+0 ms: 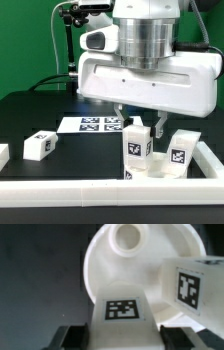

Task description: Assemble stool

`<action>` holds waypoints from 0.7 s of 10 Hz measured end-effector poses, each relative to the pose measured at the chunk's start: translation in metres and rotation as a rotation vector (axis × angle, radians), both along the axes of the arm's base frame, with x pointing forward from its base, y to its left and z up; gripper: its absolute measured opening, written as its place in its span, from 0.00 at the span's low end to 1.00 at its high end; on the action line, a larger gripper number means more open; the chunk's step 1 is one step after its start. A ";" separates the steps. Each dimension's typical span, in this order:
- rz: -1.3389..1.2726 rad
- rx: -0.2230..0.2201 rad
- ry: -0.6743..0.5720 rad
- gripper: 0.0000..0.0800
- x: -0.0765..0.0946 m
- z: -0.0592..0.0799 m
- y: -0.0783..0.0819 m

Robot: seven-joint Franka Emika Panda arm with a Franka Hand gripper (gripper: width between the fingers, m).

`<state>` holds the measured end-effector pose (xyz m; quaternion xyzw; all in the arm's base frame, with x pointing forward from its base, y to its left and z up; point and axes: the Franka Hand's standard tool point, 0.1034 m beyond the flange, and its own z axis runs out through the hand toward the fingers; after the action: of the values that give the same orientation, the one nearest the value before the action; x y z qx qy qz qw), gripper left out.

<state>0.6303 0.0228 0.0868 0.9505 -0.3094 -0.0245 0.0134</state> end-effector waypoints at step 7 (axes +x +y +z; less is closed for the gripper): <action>-0.473 0.011 -0.020 0.43 0.002 -0.001 0.000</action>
Offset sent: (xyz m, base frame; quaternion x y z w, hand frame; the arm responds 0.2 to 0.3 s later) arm 0.0000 0.0000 0.0000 0.0000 0.0000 0.1296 0.9916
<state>0.6322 0.0226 0.0857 0.8520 -0.5232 -0.0193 -0.0010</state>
